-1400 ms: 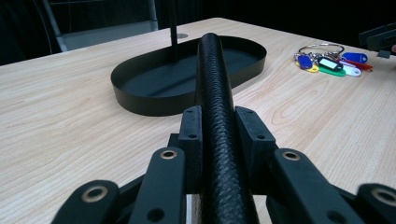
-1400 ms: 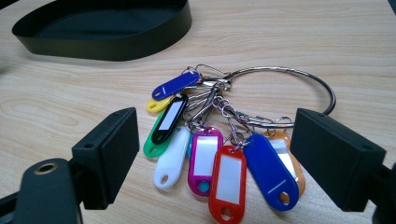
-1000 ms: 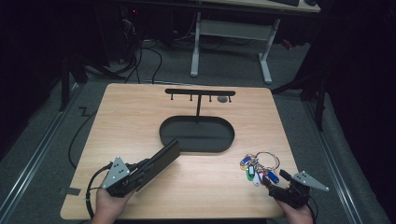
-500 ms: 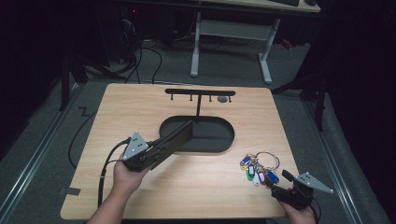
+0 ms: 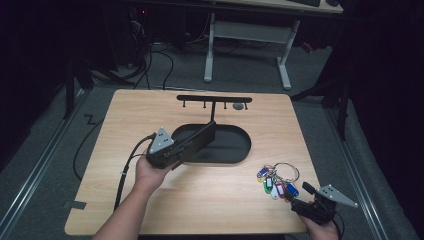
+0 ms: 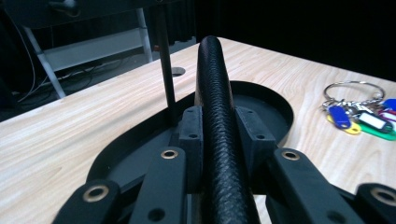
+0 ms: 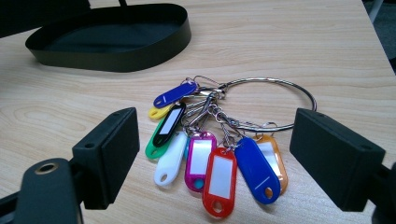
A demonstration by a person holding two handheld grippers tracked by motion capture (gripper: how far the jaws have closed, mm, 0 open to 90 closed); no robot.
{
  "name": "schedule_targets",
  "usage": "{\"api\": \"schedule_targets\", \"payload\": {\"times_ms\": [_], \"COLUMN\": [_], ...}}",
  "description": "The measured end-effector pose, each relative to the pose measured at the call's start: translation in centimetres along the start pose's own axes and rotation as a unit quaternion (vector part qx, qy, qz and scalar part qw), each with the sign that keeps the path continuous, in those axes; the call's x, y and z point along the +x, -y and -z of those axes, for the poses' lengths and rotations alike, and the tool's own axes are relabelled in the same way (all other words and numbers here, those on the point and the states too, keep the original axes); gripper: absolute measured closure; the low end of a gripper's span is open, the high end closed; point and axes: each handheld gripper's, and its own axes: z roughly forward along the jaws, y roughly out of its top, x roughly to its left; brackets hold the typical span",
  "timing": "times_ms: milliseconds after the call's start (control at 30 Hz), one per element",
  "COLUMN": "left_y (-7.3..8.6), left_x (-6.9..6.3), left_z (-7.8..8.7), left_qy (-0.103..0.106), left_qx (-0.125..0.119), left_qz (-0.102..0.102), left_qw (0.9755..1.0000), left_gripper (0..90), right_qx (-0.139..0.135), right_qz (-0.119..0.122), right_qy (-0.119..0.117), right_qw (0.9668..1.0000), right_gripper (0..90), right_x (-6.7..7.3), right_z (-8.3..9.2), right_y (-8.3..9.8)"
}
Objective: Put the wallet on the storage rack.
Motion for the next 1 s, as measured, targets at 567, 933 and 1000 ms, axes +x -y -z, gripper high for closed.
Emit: {"api": "schedule_targets", "payload": {"times_ms": [567,933,1000], "left_y": [-0.9,-1.7,-1.9], "left_x": [0.5,-0.4,-0.6], "left_z": [-3.1,-7.3,-7.9], "left_qy": [-0.006,0.01,0.011], "left_qx": [0.023,0.06,0.065], "left_qz": [-0.042,-0.181,-0.205], "left_qw": [0.9989,0.9815,0.9765], "left_gripper": [74.7,75.1,75.2], "right_qx": [-0.001,0.003,0.003], "right_qz": [-0.002,-0.008,-0.009], "right_qy": [0.003,0.003,0.004], "right_qw": [1.0,1.0,0.9999], "right_gripper": [15.9,16.1,16.1], "right_x": [-0.1,-0.4,-0.4], "right_z": [0.2,0.0,0.0], "right_y": [0.1,0.3,0.4]}}
